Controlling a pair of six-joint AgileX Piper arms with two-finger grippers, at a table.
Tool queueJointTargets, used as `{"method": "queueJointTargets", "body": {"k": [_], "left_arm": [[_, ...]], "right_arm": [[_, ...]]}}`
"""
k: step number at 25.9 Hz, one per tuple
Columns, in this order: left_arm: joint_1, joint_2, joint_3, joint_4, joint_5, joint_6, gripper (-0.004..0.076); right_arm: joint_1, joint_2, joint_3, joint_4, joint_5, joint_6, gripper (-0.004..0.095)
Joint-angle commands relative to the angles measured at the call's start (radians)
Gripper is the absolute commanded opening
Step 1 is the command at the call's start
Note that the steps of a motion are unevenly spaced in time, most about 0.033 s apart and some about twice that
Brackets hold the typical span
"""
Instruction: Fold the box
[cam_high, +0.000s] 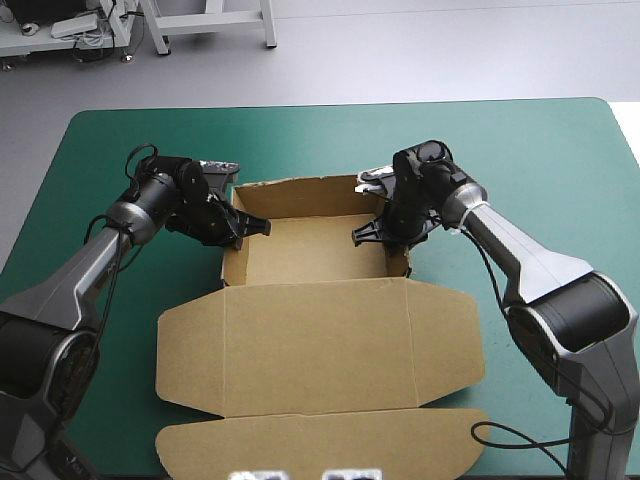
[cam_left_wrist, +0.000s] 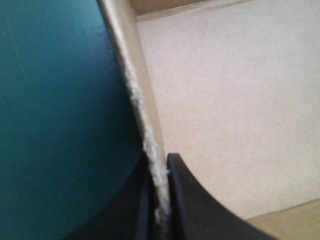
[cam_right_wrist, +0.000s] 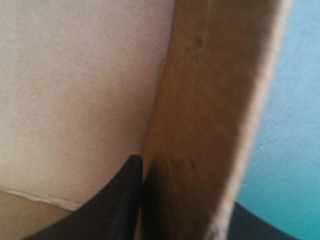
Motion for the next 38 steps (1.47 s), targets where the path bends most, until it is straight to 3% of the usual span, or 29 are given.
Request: {"method": "queueJointTargets", "body": {"k": [1,2,6,13,20,24,29,32,36,38], "left_arm": [[-0.019,-0.018,-0.011,-0.083,0.061,0.006,0.0149],[-0.019,-0.018,-0.011,-0.094,0.063,0.006,0.0239],[-0.019,-0.018,-0.011,-0.104,0.055,0.006,0.0477],[-0.017,-0.018,-0.046,-0.090,0.073,0.006,0.0496],[-0.017,-0.023,-0.264,0.077,0.242,0.004,0.0496],[-0.017,-0.056,-0.373,0.111,0.244,0.002,0.0496],[-0.019,-0.110,-0.475,0.111,0.244,0.001,0.0419],[-0.019,-0.163,-0.515,0.109,0.244,0.001,0.0283],[-0.019,-0.272,-0.532,0.117,0.244,0.027,-0.0011],[-0.019,-0.329,-0.532,0.124,0.244,0.056,-0.0009]], "right_arm": [[0.002,-0.047,-0.023,-0.052,0.039,0.013,0.0453],[0.002,-0.047,-0.032,-0.060,0.039,0.013,0.0517],[0.002,-0.049,-0.093,-0.064,0.040,0.013,0.0527],[0.002,-0.049,-0.192,-0.064,0.040,0.013,0.0527],[0.002,-0.094,-0.270,-0.060,0.040,0.008,0.0527],[0.002,-0.146,-0.322,-0.125,0.040,0.005,0.0527],[0.002,-0.221,-0.341,-0.205,0.040,0.002,0.0527],[0.002,-0.260,-0.341,-0.231,0.040,0.002,0.0527],[0.002,-0.281,-0.341,-0.244,0.040,0.002,0.0517],[0.002,-0.281,-0.341,-0.226,0.040,0.010,0.0511]]}}
